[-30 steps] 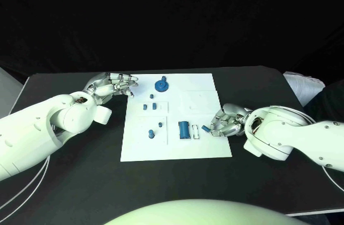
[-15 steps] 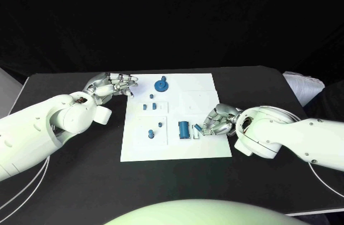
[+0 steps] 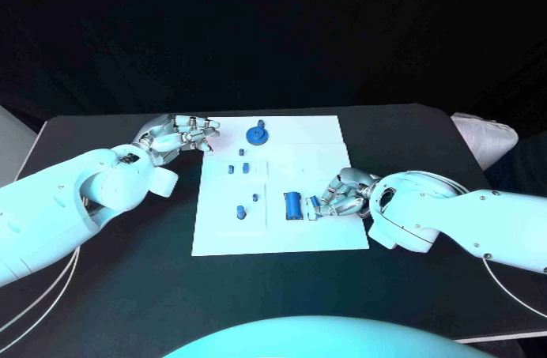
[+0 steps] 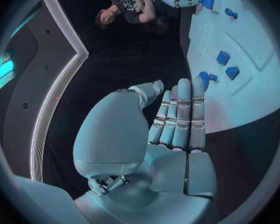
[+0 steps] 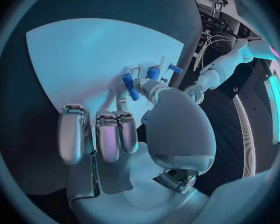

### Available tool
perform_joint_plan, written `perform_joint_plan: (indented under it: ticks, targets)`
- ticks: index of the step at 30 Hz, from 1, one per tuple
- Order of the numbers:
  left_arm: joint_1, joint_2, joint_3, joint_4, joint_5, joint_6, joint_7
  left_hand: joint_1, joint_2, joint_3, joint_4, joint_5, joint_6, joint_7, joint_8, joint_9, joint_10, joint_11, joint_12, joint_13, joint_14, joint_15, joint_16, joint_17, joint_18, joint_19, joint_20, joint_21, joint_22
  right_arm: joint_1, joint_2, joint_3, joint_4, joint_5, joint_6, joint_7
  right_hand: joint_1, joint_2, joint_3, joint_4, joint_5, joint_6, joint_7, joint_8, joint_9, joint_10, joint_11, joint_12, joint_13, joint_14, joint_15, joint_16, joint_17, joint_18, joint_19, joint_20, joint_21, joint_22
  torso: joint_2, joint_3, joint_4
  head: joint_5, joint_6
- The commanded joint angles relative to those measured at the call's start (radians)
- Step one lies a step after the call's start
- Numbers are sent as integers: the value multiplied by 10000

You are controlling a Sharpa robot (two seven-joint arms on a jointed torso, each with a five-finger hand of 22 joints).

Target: Assemble the parts on the task board

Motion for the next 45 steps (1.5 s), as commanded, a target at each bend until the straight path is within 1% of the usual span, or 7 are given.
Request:
perform_joint_plan:
  ticks: [1, 5, 10, 16, 30, 34, 45]
  targets:
    - [0, 3, 4, 28, -6, 195, 35, -28, 64, 1, 23, 31, -39, -27, -34, -10, -51, -14, 48, -9, 43, -4, -54, 9, 146, 74, 17, -68, -9, -35, 30, -9, -7, -107, 177, -64, -145, 1, -51, 41, 13, 47, 20, -33, 2, 1093, 9, 34, 2634, 1060, 24, 63, 2635, -76, 779, 37, -43, 1865, 1, 7, -4, 6, 1]
    - [0, -4, 3, 31, -11, 205, 25, -28, 64, 1, 23, 31, -39, -27, -34, -10, -51, -14, 48, -9, 43, -4, -54, 9, 146, 74, 17, -68, -9, -45, 24, -11, -24, -153, 240, -78, -210, 7, -94, 77, -1, 48, 23, -33, 4, 1093, 11, 34, 2634, 1060, 25, 63, 2635, -76, 778, 37, -51, 1864, 3, 0, 3, 2, -12]
    - [0, -6, 3, 28, -14, 215, 15, -28, 64, 1, 23, 31, -39, -27, -34, -10, -51, -14, 48, -9, 43, -4, -54, 9, 146, 74, 17, -68, -9, -48, 34, -12, 0, -164, 255, -75, -277, 5, -142, 112, -15, 44, 25, -37, 5, 1093, 14, 34, 2634, 1060, 27, 63, 2635, -73, 776, 38, -69, 1858, 8, 8, -4, 7, -19]
    - [0, 3, 3, 26, -22, 242, -2, -28, 64, 1, 23, 31, -39, -27, -34, -10, -51, -14, 48, -9, 43, -4, -54, 9, 146, 74, 17, -68, -9, -50, 57, -12, 65, -101, 157, -43, -342, -29, -220, 139, -69, 41, 26, -38, 8, 1093, 15, 34, 2634, 1060, 30, 63, 2635, -80, 781, 39, -35, 1872, 3, 7, 7, 17, -33]
    - [0, 2, 3, 17, -30, 252, -34, -34, 71, 11, 56, 34, -41, -25, -33, -12, -64, -11, 63, -18, 40, 0, -57, 13, 144, 87, 20, -93, -30, -52, 29, -10, 215, 85, -67, 59, -344, -35, -243, 137, -99, 48, 20, -35, 10, 1093, 12, 34, 2634, 1060, 29, 63, 2635, -84, 784, 39, -15, 1881, 4, 5, -3, 72, -45]
    - [0, -3, 3, 17, -32, 257, -45, -34, 71, 11, 56, 34, -41, -25, -33, -12, -64, -11, 63, -18, 40, 0, -57, 13, 144, 87, 20, -93, -30, -51, -10, -9, 254, 86, -95, 68, -375, -30, -279, 159, -143, 61, 18, -29, 13, 1093, 11, 34, 2634, 1060, 28, 63, 2635, -83, 784, 39, -19, 1880, 1, -2, -1, 88, -53]
    - [0, -16, 3, 19, -33, 275, -84, -36, 79, 18, 67, 34, -42, -25, -33, -13, -67, -11, 67, -21, 38, 0, -58, 13, 144, 90, 20, -101, -36, -37, -90, -2, 334, 125, 151, 63, -558, 43, -426, 324, -214, 142, -8, 11, 29, 1093, -10, 34, 2634, 1060, 12, 63, 2635, -87, 788, 30, 2, 1894, 2, 1, -11, 107, -77]
